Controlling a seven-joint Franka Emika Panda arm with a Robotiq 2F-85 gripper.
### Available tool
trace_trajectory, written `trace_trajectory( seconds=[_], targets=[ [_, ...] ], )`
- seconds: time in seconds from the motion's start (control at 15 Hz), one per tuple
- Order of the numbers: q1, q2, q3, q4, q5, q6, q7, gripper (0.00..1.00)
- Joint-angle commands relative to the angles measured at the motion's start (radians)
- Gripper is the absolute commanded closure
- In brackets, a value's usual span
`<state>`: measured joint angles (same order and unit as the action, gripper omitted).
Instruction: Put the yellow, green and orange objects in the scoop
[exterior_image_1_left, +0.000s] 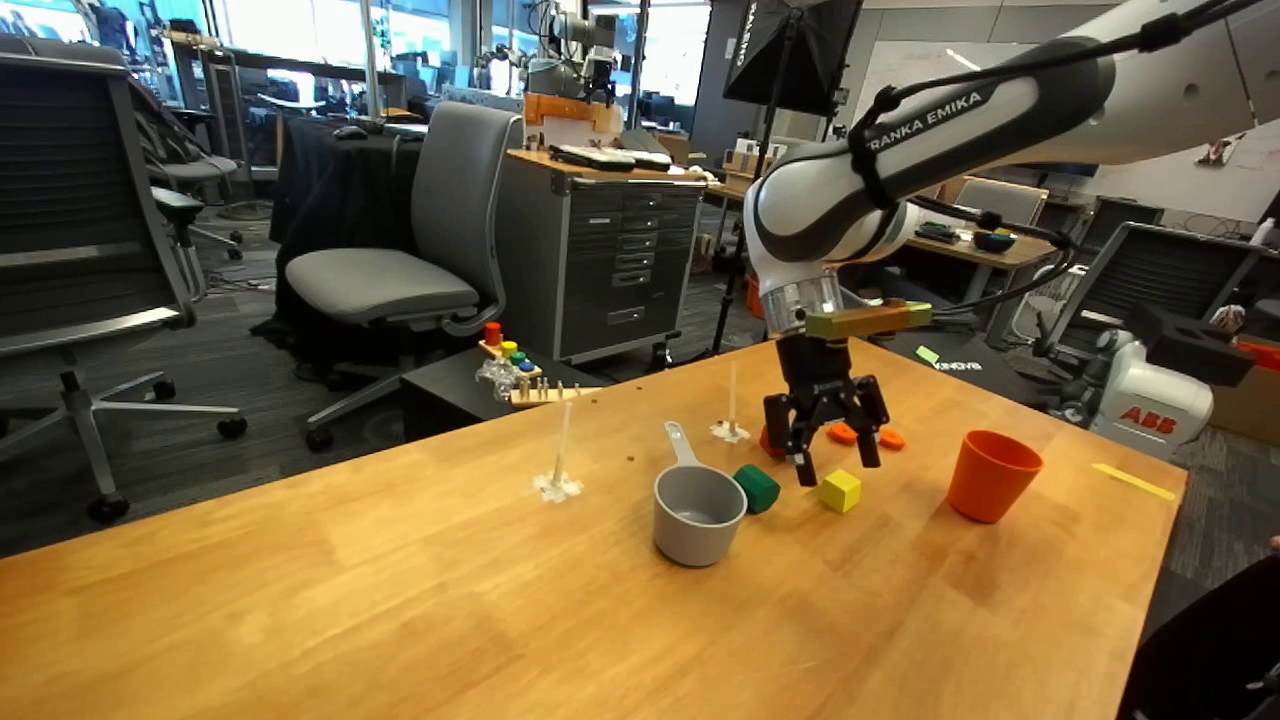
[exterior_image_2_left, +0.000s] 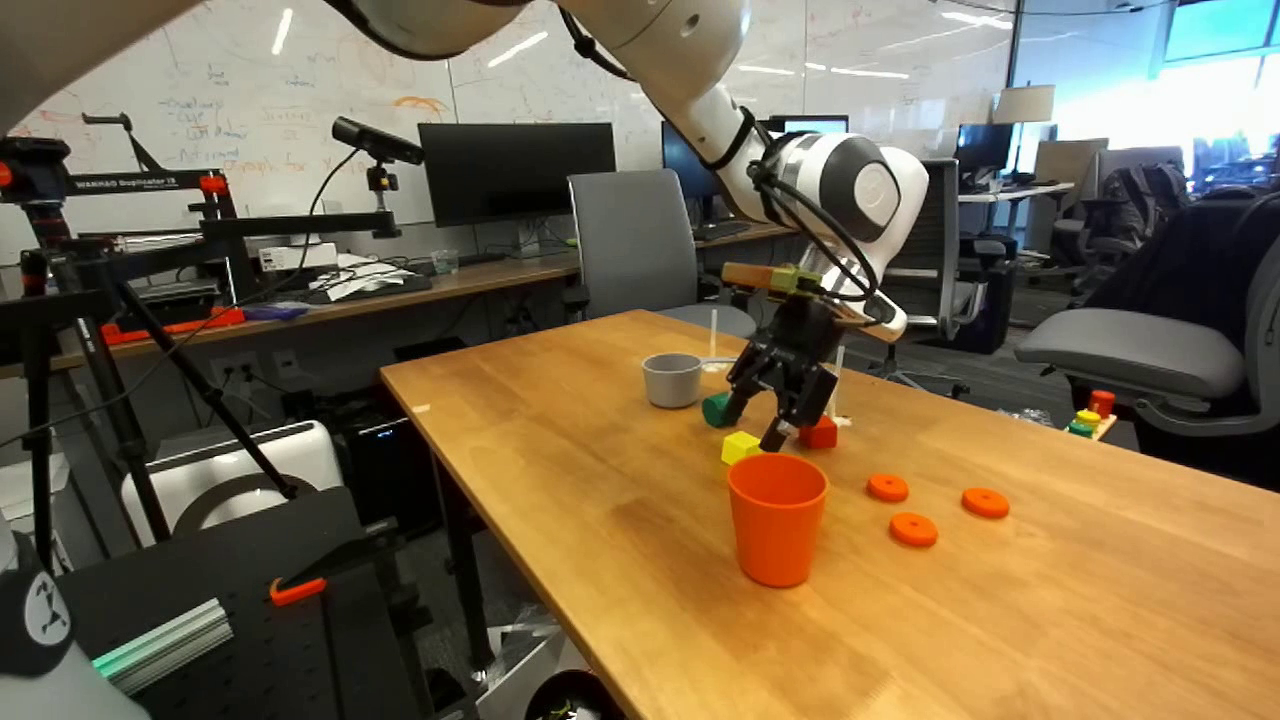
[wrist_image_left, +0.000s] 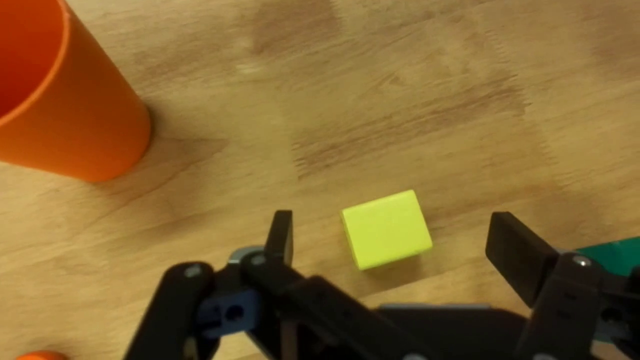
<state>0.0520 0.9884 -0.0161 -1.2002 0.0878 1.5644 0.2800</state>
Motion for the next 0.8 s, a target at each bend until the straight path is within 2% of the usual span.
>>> trace_trajectory(
  seconds=[0.0, 0.13, 0.2, 0.27, 0.4, 0.73],
  targets=[
    [0.015, 0.033, 0.001, 0.023, 0.01, 0.031, 0.022, 0.0],
    [0.015, 0.037, 0.002, 0.014, 0.016, 0.044, 0.024, 0.0],
    [0.014, 0.034, 0.001, 0.007, 0.019, 0.046, 0.027, 0.04],
    [0.013, 0.034, 0.0, 0.005, 0.019, 0.043, 0.025, 0.28],
    [0.008, 0.015, -0.002, -0.011, 0.028, 0.049, 0.029, 0.32],
    [-0.011, -0.037, -0.001, -0.047, 0.048, 0.06, 0.031, 0.73]
  ],
)
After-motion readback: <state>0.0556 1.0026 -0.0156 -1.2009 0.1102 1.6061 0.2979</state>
